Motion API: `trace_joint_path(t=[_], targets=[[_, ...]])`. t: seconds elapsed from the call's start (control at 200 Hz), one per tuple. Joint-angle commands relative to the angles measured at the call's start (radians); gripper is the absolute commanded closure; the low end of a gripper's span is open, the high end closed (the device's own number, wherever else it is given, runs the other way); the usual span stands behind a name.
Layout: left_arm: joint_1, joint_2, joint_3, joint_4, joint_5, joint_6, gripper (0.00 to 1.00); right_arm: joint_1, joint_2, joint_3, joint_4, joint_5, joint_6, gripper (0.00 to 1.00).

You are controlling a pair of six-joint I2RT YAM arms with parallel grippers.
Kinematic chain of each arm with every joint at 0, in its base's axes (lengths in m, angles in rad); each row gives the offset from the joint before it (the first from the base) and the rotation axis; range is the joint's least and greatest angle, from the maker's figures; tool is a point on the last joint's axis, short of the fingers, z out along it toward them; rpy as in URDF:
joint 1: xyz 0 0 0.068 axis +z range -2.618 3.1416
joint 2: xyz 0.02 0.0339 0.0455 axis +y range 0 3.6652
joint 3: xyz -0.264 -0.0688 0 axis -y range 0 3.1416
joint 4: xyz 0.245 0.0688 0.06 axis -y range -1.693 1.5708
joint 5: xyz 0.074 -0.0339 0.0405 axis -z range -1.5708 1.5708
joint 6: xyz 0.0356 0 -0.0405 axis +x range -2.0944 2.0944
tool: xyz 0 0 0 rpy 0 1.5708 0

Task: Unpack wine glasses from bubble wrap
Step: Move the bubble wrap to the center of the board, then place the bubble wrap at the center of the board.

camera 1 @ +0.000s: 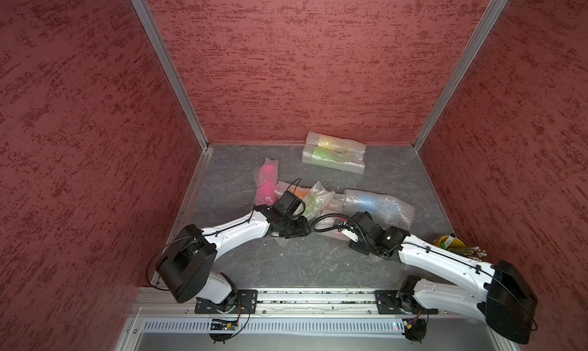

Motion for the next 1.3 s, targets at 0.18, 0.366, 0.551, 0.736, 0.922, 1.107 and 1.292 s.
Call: trace_joint_path(t=[0.18,0.366,0.551,0.736,0.922,1.107,1.292], targets=[[0.138,0.127,0.109,0.031,-0.056,-0.019,0.50,0.017,0.035,0.086,0.000,-0.055,0.009,0.34],[0.193,0.256,0.247,0.006,-0.048,-0.009,0.48,0.043,0.099,0.150,-0.004,-0.045,0.038,0.35],[0.272,0.392,0.397,-0.032,0.006,0.000,0.46,0.056,0.197,0.293,-0.025,-0.096,0.165,0.32],[0.309,0.347,0.442,-0.042,0.058,0.018,0.33,0.056,0.332,0.455,-0.078,-0.223,0.347,0.27],[0.312,0.213,0.376,-0.045,0.130,0.001,0.18,0.056,0.376,0.457,-0.024,-0.280,0.499,0.33],[0.377,0.020,0.246,-0.061,0.145,-0.013,0.14,0.051,0.330,0.406,0.071,-0.301,0.648,0.33],[0.358,-0.186,0.165,-0.140,0.110,0.044,0.13,0.025,0.407,0.444,0.024,-0.146,0.617,0.13]])
